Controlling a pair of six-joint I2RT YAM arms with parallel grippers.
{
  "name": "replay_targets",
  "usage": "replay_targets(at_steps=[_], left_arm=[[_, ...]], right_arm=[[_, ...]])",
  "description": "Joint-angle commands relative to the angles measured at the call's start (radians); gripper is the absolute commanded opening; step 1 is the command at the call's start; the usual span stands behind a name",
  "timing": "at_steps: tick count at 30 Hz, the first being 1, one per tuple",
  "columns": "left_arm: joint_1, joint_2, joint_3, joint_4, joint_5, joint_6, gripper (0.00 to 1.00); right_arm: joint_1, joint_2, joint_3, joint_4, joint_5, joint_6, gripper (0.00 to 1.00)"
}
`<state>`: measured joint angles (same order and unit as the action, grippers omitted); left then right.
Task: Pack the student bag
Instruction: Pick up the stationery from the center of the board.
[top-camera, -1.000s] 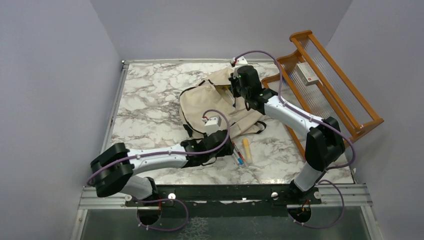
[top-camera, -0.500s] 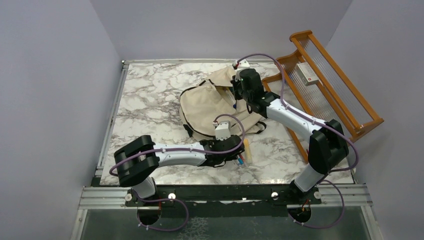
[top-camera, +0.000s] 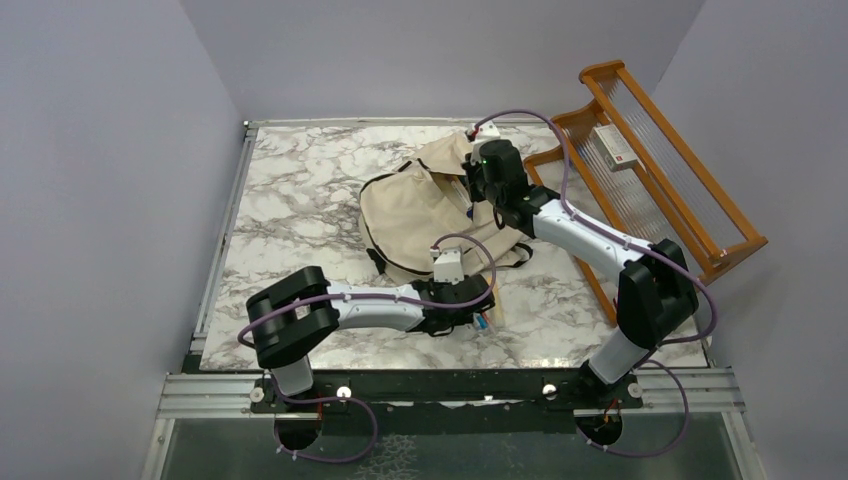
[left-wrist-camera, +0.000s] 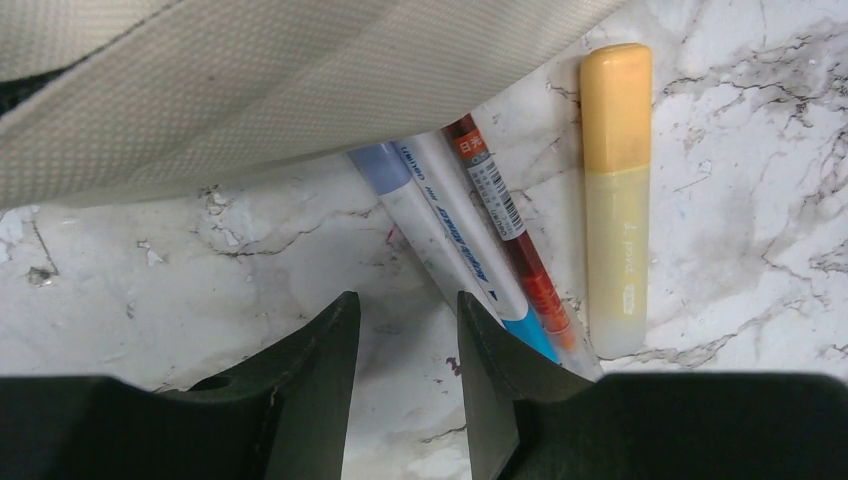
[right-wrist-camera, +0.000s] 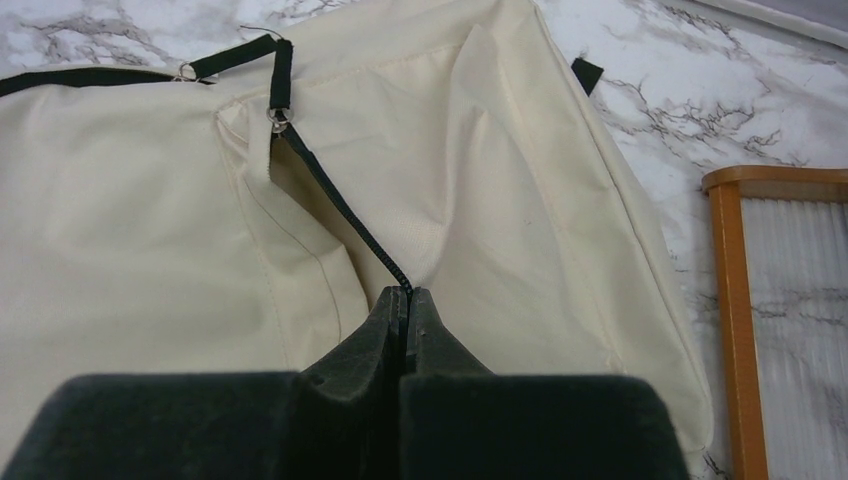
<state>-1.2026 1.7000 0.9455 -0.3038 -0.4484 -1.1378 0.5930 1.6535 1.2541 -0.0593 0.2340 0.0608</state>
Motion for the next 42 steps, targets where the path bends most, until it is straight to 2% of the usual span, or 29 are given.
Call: replay_targets(at_steps=[1,13,31,42], left_arm=[[-0.009,0.032,0.033,-0.024,-0.022,-0.033,0.42],[-0.010,-0.040,0.036,0.023,-0.066,0.000,0.41],[-0.011,0.075,0.112,-0.053,-0.051,0.048,0.39],[-0.013,0.049,0.039,-0.102,-0.032,0.043,0.30]], right_arm=[[-0.012,-0.047,-0.013,0.030,0.013,0.008,0.01],[-0.016,-0.054,-0.020,0.029,0.013,0.004,0.00],[-0.024,-0.071,-0.039,0.027,0.015,-0.008,0.00],[-0.025,-0.075,-0.045,0.030,0.013,-0.002,0.00]])
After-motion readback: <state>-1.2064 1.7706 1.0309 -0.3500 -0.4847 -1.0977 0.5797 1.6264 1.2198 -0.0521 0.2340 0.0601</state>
